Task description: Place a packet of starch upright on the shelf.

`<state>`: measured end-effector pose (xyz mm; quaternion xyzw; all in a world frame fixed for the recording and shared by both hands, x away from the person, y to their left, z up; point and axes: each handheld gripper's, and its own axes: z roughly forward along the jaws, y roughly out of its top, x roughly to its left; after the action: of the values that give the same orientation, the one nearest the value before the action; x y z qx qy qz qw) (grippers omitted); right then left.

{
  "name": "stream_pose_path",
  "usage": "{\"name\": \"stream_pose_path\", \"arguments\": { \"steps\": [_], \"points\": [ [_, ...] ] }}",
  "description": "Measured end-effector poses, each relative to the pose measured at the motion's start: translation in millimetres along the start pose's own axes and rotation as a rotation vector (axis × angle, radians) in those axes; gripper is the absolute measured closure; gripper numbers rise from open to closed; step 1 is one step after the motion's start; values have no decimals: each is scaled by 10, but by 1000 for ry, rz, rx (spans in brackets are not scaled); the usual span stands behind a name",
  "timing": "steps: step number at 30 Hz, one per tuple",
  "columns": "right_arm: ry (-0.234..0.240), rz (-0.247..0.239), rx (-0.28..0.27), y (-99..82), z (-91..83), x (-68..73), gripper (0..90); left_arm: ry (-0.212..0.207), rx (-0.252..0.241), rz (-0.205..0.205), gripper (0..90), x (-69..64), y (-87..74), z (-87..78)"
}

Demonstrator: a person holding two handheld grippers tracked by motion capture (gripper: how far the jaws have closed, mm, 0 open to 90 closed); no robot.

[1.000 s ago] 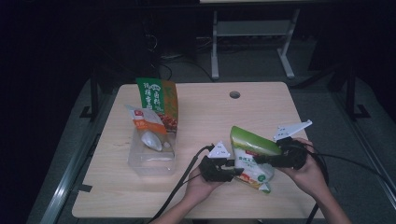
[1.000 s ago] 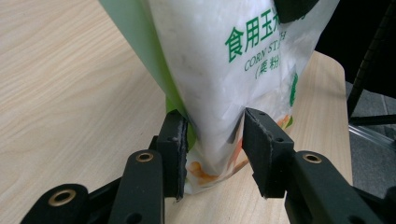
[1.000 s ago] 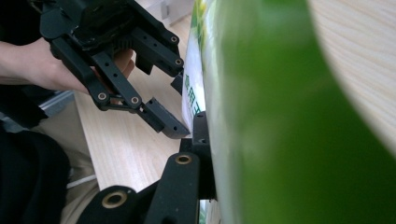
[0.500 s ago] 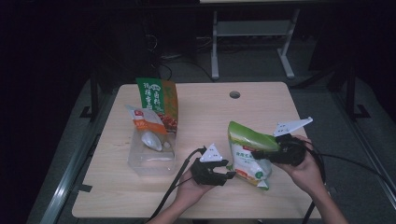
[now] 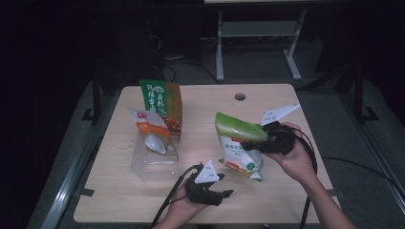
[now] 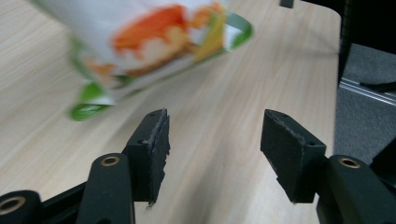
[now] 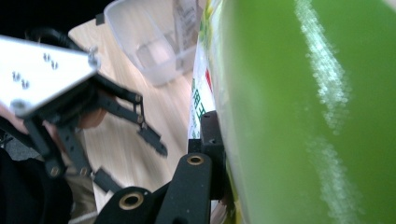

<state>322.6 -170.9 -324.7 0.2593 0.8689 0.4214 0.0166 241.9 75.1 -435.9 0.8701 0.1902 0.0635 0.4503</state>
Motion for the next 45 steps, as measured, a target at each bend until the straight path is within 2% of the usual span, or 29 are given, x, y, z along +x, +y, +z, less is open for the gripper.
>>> {"name": "stream_pose_path", "arguments": {
  "steps": [4, 10, 13, 16, 19, 29, 35, 45],
  "points": [
    [15, -29, 2, 186, 102, 60, 900, -3, 13, 25, 374, -50, -54, -42],
    [63, -48, -3, 430, 259, 162, 900, -21, 13, 50, 306, -123, -85, -65],
    [80, -90, -6, 593, 374, 231, 900, -29, 7, 49, 295, -157, -95, -82],
    [92, -105, -6, 693, 437, 277, 900, -27, 11, 60, 287, -160, -106, -100],
    [102, -132, -11, 788, 503, 307, 900, -32, 5, 52, 280, -150, -119, -124],
    [124, -174, -12, 1038, 641, 463, 900, -27, 17, 81, 279, -157, -143, -133],
    [136, -192, -25, 1174, 712, 531, 900, -35, -8, 55, 277, -170, -150, -125],
    [159, -211, -22, 1323, 883, 615, 900, -33, -23, 49, 271, -161, -153, -148]
  ]
}}
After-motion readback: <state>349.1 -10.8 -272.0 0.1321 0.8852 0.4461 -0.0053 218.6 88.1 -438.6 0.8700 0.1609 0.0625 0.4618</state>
